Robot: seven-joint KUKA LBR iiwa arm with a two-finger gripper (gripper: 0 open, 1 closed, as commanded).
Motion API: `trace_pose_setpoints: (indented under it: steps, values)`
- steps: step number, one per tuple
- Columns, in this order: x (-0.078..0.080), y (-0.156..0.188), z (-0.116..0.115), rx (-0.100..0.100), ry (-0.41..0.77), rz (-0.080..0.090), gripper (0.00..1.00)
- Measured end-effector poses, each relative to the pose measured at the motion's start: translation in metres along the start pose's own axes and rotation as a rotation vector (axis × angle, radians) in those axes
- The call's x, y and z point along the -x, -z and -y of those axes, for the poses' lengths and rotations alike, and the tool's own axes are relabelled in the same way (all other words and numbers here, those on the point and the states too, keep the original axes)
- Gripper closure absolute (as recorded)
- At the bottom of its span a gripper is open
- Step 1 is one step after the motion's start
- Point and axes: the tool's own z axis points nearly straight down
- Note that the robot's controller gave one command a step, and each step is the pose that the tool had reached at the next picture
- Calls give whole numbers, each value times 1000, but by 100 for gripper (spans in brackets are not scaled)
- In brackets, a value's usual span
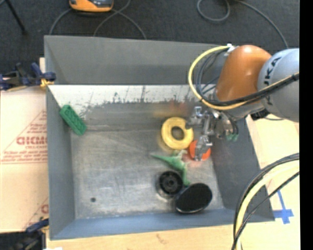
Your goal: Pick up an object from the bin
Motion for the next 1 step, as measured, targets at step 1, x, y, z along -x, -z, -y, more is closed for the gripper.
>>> trace_pose_setpoints:
  steps: [1]
  values:
    - [-15, -27, -9, 4, -84, -6, 0]
